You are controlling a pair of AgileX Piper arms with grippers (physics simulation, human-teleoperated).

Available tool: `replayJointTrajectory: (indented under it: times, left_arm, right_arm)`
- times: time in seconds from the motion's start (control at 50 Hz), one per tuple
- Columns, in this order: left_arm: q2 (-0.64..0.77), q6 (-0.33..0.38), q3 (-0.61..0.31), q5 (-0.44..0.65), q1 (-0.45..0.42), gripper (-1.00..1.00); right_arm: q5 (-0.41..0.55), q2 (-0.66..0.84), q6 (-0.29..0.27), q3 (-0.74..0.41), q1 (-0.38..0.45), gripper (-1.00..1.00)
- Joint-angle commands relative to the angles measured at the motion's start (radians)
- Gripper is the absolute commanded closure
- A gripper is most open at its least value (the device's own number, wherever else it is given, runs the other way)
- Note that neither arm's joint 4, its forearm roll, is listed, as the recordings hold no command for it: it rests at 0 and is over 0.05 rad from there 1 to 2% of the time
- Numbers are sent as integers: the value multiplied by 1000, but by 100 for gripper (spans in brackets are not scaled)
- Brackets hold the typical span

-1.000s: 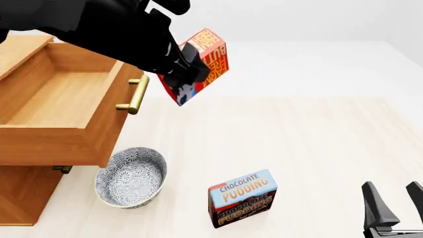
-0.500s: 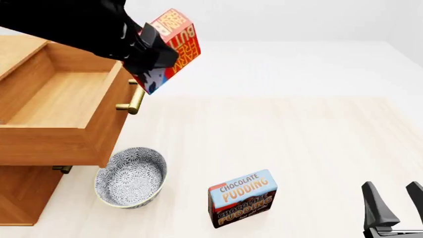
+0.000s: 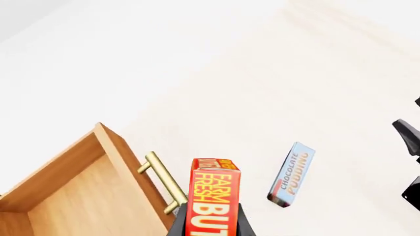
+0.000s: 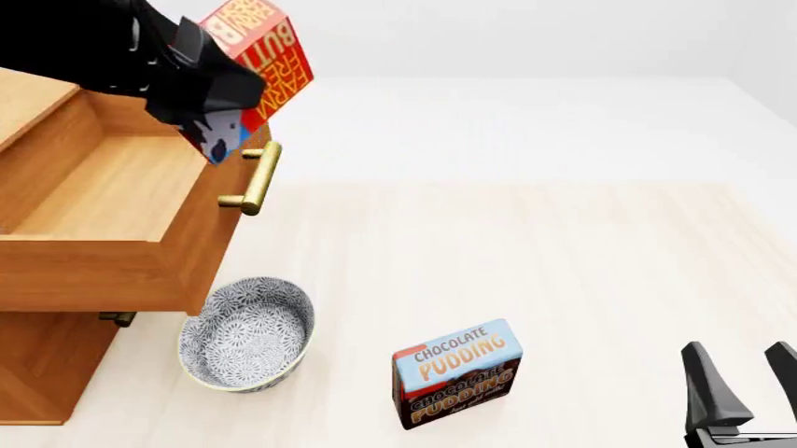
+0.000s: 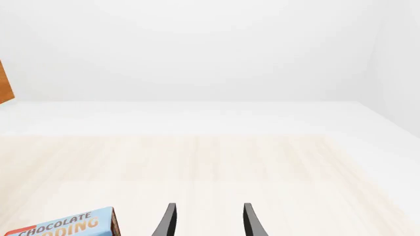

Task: Put the butter at the back in the top drawer of the cabinet and close it.

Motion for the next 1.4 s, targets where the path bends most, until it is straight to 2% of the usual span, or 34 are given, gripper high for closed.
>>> replayJointTrajectory:
  times: [0.02, 0.2, 0.58, 0.94, 1.4]
  left_arm:
    - [-47, 14, 10, 7, 49, 100]
    - [-71, 17, 48, 6, 89, 100]
    - [-131, 35, 113, 7, 238, 100]
    - [-100, 22, 131, 6, 334, 100]
    - [-54, 13, 132, 5, 412, 100]
  right_arm:
    - [0, 0, 0, 0, 0, -100]
    - [0, 0, 0, 0, 0, -100]
    - [0, 0, 0, 0, 0, -100]
    - [0, 0, 0, 0, 0, -100]
    - [0, 0, 0, 0, 0, -100]
